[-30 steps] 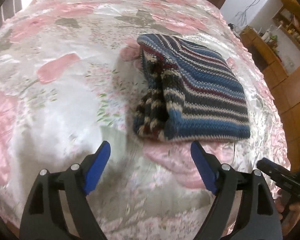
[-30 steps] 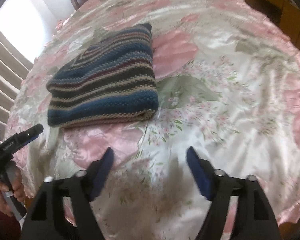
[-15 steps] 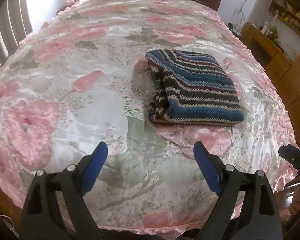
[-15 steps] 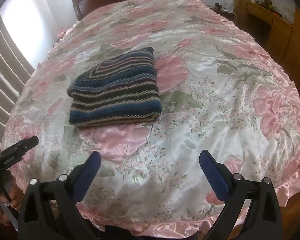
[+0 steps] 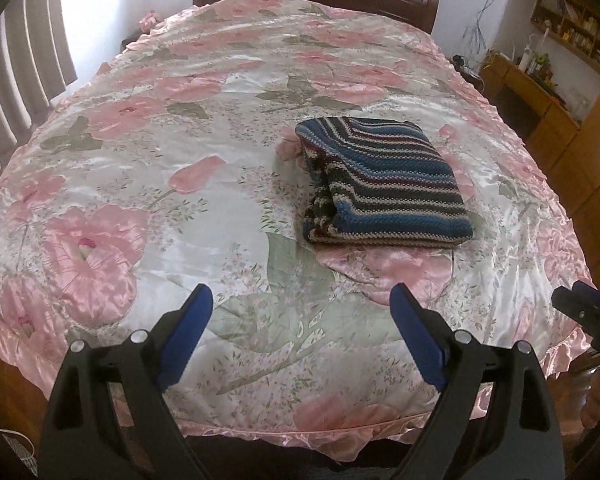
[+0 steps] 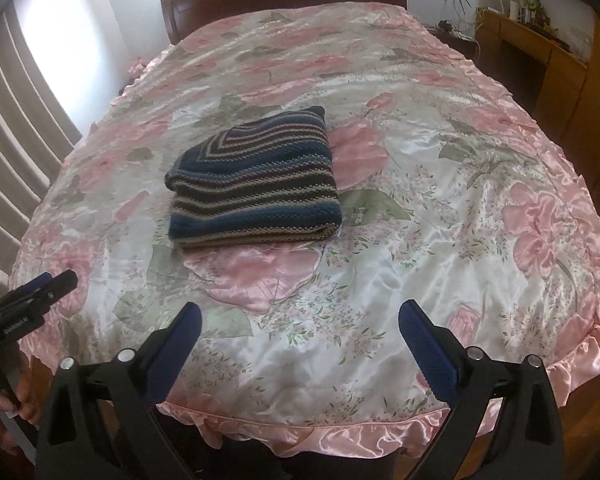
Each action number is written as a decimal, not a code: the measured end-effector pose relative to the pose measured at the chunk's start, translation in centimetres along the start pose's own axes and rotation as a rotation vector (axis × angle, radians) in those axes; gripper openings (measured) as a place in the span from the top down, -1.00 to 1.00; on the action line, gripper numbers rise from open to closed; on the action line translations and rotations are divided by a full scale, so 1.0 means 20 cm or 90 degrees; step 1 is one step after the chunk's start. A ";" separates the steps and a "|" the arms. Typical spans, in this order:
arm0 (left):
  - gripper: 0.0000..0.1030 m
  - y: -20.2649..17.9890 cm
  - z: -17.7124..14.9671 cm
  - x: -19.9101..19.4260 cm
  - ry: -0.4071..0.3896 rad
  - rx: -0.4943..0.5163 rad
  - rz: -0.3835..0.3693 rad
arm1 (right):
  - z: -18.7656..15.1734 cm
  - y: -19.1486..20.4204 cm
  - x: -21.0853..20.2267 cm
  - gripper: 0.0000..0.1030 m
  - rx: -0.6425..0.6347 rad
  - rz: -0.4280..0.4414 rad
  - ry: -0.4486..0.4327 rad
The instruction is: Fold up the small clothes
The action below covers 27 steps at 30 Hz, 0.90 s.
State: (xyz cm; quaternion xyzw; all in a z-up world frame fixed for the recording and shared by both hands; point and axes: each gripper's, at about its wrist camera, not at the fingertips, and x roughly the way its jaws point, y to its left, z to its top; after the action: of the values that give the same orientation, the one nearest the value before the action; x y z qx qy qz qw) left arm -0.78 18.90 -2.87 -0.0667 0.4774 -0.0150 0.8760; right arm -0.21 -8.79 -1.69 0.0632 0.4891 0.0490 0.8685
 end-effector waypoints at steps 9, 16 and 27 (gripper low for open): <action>-0.74 0.00 -0.04 -0.05 -0.008 0.009 0.009 | -0.04 0.05 -0.03 -0.92 -0.002 0.008 -0.006; -0.74 0.01 -0.03 -0.08 -0.025 0.014 0.012 | -0.03 0.11 0.01 -0.92 -0.003 0.019 -0.001; -0.74 0.04 0.02 -0.03 -0.026 0.012 0.009 | 0.02 0.19 0.06 -0.92 -0.016 0.012 0.002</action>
State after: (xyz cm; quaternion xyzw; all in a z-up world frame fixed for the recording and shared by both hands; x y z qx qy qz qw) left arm -0.78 19.83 -2.30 -0.0556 0.4594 -0.0117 0.8864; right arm 0.72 -4.95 -1.98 0.0568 0.4889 0.0633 0.8682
